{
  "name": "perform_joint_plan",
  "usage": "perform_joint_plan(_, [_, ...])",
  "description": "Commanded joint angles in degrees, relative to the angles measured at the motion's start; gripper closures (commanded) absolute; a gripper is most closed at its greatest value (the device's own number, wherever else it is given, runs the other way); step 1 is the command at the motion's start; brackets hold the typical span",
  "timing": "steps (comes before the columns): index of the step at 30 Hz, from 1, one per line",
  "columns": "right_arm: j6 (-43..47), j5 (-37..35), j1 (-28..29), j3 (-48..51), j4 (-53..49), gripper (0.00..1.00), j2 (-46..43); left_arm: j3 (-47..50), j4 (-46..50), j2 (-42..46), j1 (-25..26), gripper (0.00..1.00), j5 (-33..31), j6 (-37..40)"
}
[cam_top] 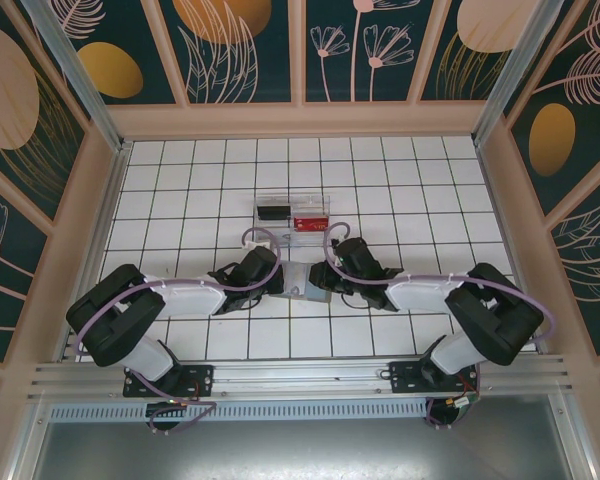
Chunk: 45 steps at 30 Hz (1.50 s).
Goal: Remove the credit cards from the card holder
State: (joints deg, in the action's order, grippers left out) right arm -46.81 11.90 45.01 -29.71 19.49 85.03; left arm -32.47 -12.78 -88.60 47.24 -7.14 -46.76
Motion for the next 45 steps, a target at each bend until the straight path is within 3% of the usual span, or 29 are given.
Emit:
perform_joint_plan(1, [1.1,0.8,0.9,-2.6,-0.1,0.76,2.4,-0.4,5.3,-1.1,-0.3,0.94,-3.3,0.6])
perform_joint_plan(25, [-0.7,3.1,2.3,-6.0,2.3,0.75,9.8,1.3,2.1,-0.9,-0.3,0.94,-0.2,-0.5])
perform_joint_plan(42, [-0.4,3.3,3.1,-8.3,2.2,0.78,11.5,1.5,1.5,-1.0,-0.2,0.94,0.5,-0.7])
perform_joint_plan(45, [-0.6,2.9,3.1,-8.4,1.8,0.83,11.6,1.6,1.6,-1.0,-0.3,0.94,0.5,-0.7])
